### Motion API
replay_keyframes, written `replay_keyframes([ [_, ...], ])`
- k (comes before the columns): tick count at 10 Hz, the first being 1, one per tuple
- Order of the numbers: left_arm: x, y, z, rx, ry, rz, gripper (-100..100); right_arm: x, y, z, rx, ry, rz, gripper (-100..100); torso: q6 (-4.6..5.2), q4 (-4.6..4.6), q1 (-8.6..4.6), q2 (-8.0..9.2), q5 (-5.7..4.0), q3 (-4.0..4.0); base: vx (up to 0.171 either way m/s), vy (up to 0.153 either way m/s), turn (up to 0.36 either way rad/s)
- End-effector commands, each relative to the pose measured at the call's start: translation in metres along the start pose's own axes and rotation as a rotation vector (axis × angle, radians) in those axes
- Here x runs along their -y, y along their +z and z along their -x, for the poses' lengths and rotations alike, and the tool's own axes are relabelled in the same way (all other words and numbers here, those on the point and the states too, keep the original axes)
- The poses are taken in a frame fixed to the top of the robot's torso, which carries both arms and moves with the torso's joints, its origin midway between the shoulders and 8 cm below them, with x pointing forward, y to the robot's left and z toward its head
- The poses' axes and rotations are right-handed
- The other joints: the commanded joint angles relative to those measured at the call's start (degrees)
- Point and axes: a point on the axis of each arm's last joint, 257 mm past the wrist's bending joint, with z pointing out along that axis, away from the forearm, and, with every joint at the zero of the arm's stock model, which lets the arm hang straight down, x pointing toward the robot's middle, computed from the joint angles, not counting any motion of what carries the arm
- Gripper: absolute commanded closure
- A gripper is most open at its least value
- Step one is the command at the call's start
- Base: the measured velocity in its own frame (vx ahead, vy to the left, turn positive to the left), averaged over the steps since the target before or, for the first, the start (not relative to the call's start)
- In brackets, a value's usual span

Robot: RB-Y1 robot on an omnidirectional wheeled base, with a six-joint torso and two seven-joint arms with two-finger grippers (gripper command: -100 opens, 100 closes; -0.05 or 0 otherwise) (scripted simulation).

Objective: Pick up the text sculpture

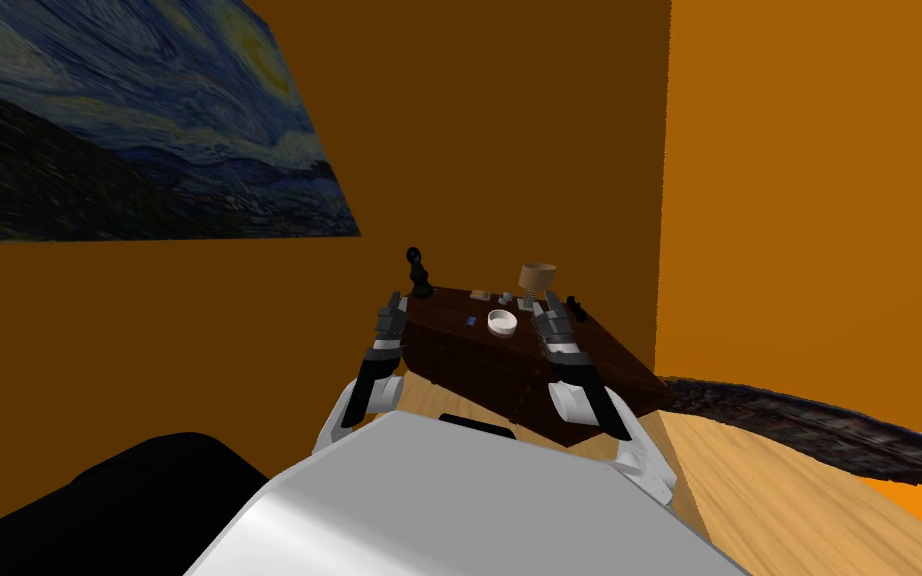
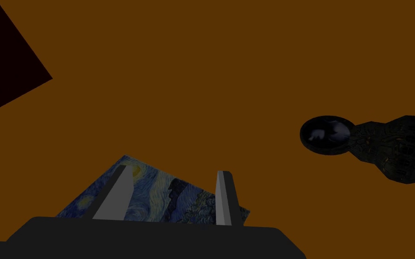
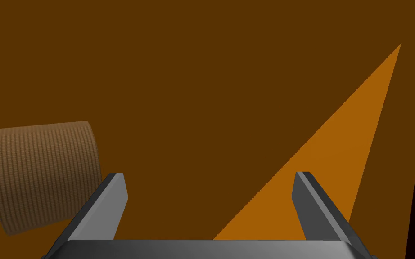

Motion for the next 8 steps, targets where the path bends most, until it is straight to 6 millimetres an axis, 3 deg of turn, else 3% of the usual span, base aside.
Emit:
replay_keyframes([
  [1, 0.000, 0.000, 0.000, 0.000, 0.000, 0.000, 0, 0.014, 0.011, -0.001, -0.018, 0.024, -0.036, -100, 0.00, 0.00, 0.00, 0.00, 0.00, 0.00, -0.050, 0.010, -0.033],
  [8, 0.000, 0.000, 0.000, 0.000, 0.000, 0.000, 0, 0.053, 0.056, -0.001, -0.044, 0.097, -0.156, -100, 0.01, 0.00, -0.01, 0.00, 0.00, 0.00, -0.039, 0.006, -0.027],
])
